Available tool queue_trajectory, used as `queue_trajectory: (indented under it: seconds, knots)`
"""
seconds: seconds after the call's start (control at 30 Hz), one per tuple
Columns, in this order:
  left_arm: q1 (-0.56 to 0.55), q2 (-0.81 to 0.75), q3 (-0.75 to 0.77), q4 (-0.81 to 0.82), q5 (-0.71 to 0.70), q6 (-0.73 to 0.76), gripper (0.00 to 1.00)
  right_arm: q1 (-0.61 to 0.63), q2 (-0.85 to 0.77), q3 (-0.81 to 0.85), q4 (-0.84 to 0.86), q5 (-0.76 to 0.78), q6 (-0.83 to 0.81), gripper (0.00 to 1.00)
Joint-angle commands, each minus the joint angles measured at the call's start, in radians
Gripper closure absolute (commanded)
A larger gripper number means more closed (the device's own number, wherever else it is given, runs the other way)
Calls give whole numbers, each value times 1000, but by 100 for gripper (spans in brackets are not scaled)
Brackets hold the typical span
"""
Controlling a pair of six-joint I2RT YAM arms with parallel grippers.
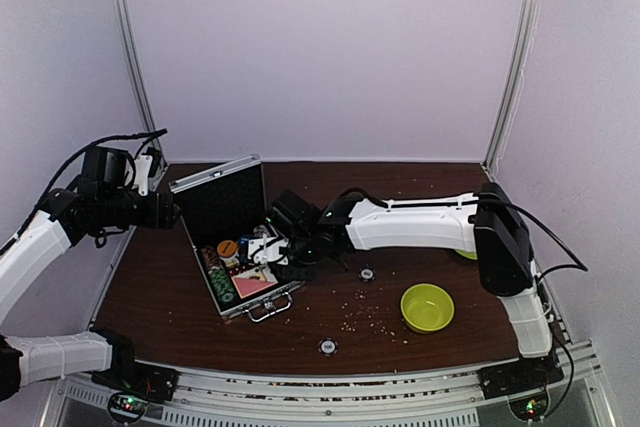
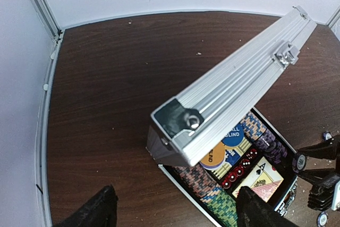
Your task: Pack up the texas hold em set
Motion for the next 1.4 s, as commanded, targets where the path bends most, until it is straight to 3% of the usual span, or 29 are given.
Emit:
queue_trajectory:
  seconds: [0.0, 0.93, 1.17, 1.37]
  knots:
    - [11, -2, -8, 34, -3, 13, 21, -8, 25, 27, 51, 42, -12, 64]
    - [18, 13, -7, 29, 5, 13, 21, -11, 124, 27, 175, 133, -77, 58]
    - [21, 17, -5, 29, 9, 11, 21, -10, 115, 0, 199, 138, -83, 46]
    - [22, 20, -5, 29, 13, 11, 21, -11, 107, -7, 201, 135, -90, 42]
